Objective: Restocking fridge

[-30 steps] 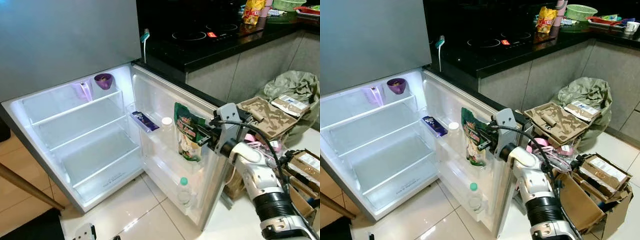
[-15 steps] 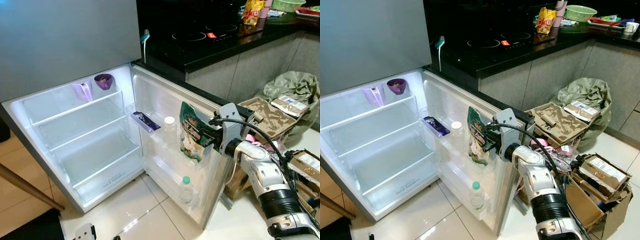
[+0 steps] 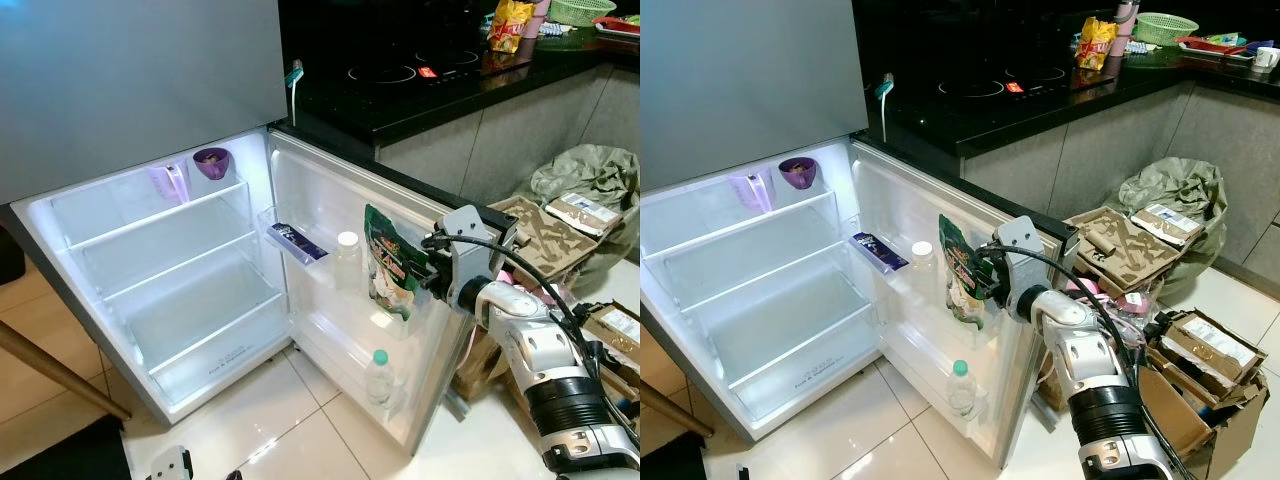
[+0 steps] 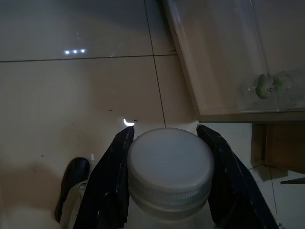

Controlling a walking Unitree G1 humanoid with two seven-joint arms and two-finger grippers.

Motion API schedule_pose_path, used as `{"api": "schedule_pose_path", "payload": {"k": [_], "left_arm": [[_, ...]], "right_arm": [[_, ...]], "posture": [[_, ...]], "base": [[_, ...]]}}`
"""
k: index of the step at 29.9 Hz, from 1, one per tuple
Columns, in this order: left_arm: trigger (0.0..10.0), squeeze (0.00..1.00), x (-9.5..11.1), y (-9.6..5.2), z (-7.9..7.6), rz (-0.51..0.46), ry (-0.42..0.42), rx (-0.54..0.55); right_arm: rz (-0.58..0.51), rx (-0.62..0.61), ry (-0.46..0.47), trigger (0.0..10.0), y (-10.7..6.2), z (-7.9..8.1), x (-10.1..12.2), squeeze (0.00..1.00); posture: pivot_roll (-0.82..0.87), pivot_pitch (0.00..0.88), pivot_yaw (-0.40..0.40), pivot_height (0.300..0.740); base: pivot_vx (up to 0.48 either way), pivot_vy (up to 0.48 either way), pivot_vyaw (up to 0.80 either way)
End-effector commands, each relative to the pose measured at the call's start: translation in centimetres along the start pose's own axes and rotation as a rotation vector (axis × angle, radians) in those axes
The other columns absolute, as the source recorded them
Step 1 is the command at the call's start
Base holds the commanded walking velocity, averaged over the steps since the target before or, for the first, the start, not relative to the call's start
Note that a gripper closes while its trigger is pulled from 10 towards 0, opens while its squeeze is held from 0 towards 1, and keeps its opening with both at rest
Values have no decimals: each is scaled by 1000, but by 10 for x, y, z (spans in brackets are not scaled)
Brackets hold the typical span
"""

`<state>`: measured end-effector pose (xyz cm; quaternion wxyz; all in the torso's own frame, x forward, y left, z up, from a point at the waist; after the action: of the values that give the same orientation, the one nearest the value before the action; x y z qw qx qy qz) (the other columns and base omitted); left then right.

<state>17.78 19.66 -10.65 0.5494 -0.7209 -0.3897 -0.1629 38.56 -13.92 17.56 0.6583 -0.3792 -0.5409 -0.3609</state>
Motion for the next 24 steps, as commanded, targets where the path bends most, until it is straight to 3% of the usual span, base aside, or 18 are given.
{"api": "schedule_pose_path", "payload": {"k": [1, 4, 10, 11, 12, 13, 15, 18, 20, 21, 22, 23, 24], "left_arm": [[10000, 0, -31, -9, -1, 110, -38, 4], [10000, 0, -31, -9, -1, 108, -37, 4], [10000, 0, -31, -9, -1, 109, -37, 5], [10000, 0, -31, -9, -1, 109, -38, 5], [10000, 0, -31, -9, -1, 110, -39, 4], [10000, 0, -31, -9, -1, 110, -39, 4], [10000, 0, -33, -10, -2, 115, -37, 0], [10000, 0, -33, -10, -2, 116, -36, -2], [10000, 0, -34, -10, -3, 116, -34, -6], [10000, 0, -34, -10, -3, 116, -34, -6], [10000, 0, -34, -10, -3, 116, -34, -8], [10000, 0, -35, -11, -3, 116, -34, -8], [10000, 0, -35, -11, -3, 116, -34, -8]], "right_arm": [[-66, 14, -3, 10000, 0, 2, 16, 1000], [-213, 54, -11, 10000, -4, 10, 47, 1000], [-303, 89, -1, 10000, -7, 18, 65, 1000], [-350, 149, 18, 10000, -8, 29, 72, 796], [-371, 223, 32, 10000, -8, 43, 75, 0], [-371, 223, 32, 10000, -8, 43, 75, 0], [-361, 347, 36, 10000, -4, 71, 71, 0], [-339, 387, 38, 10000, 1, 83, 66, 0], [-262, 444, 20, 10000, 16, 105, 46, 0], [-262, 444, 20, 10000, 16, 105, 46, 0], [-236, 461, 13, 7490, 21, 112, 38, 0], [-203, 474, 11, 0, 28, 118, 30, 0], [-203, 474, 11, 0, 28, 118, 30, 0]], "posture": [[-104, 44, 9, 740], [-105, 42, 8, 740], [-105, 42, 8, 740], [-105, 42, 8, 740], [-106, 48, 9, 740], [-106, 48, 9, 740], [-109, 47, 11, 740], [-111, 54, 12, 740], [-106, 64, 10, 740], [-106, 64, 10, 740], [-103, 65, 9, 740], [-96, 72, 2, 740], [-96, 72, 2, 740]], "base": [[0, 0, 0], [0, 0, 0], [0, 0, 0], [0, 0, 0], [0, 0, 0], [0, 0, 0], [0, 0, 0], [0, 0, 0], [0, 0, 0], [0, 0, 0], [0, 0, 0], [0, 0, 0], [0, 0, 0]]}}
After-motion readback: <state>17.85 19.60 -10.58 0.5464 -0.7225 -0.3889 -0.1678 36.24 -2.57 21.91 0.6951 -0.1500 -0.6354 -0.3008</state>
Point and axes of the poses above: a point about 5 cm out from each wrist's last joint towards the gripper, its own y axis pointing out of the wrist towards the gripper, its own x axis along the axis of the wrist's last joint, z = x × y, the point moved 3 cm from there along y, pointing out of the wrist towards the gripper, and after that the axes turned 15 degrees about y, right-handed, at the moved point
